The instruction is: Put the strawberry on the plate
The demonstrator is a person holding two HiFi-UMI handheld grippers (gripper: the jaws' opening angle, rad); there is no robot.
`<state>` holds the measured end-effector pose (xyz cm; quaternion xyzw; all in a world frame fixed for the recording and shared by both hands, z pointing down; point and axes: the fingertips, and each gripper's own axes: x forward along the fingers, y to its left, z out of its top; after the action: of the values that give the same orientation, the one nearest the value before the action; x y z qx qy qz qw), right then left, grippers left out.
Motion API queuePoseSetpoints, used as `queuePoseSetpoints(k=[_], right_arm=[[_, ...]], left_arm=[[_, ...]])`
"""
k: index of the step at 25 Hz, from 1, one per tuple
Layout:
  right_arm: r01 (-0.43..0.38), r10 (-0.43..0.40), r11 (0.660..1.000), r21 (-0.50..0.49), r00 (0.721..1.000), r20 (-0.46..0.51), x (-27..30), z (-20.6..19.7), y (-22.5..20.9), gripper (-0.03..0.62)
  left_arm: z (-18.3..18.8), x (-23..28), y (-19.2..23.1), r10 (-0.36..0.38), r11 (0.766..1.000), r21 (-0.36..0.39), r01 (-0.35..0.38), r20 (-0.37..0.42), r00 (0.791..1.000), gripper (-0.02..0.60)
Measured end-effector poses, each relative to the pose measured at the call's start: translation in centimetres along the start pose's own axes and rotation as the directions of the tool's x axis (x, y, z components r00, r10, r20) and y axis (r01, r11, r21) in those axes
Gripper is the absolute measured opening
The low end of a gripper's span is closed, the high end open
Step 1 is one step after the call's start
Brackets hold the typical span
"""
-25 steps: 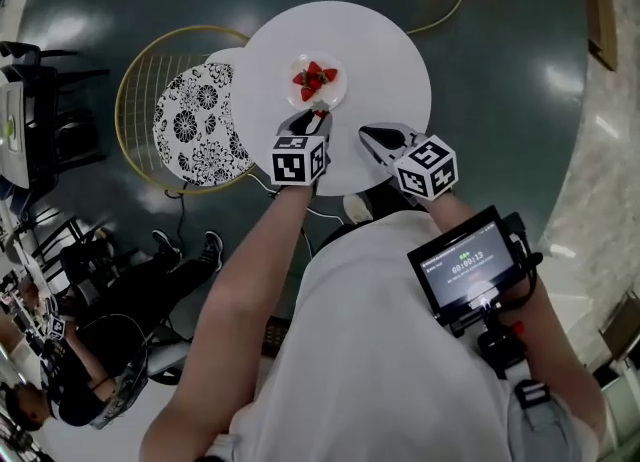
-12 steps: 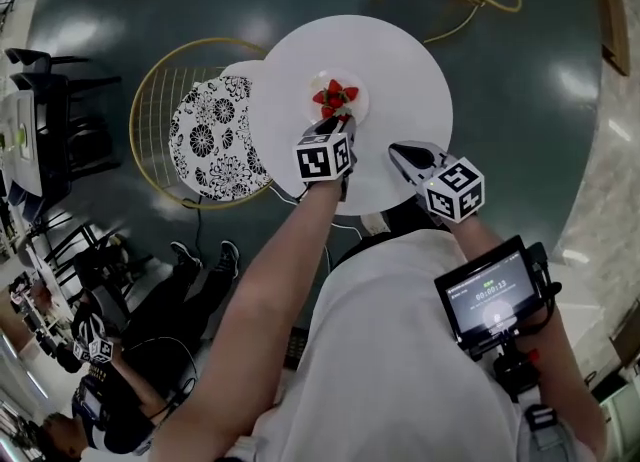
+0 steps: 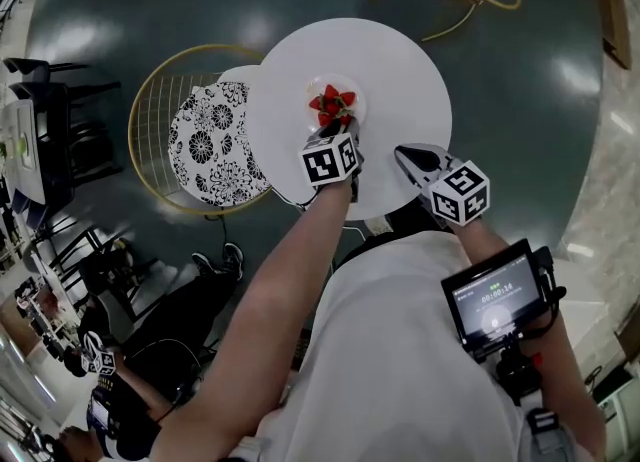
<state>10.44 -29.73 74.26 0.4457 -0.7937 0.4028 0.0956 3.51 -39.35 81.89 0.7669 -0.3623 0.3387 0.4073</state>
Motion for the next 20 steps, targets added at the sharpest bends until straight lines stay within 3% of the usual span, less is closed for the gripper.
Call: queuePoseSetpoints(k=[9, 20], right_arm=[[-0.012, 0.012, 1.000, -0.015, 1.000, -0.006, 0.2, 0.3, 0.2, 0.007], [-0.035, 0.037, 0.998, -0.058, 0.998, 0.042, 0.2, 2.6, 1.8, 0.006]], left_arm=[[0.4, -0.9, -0.5, -0.062, 0.998, 0.012, 0.061, 0.048, 0.997, 0.146], [0.2, -6.0, -0.3, -0.079, 0.986, 0.155, 0.059, 0.126, 0.989, 0.146]])
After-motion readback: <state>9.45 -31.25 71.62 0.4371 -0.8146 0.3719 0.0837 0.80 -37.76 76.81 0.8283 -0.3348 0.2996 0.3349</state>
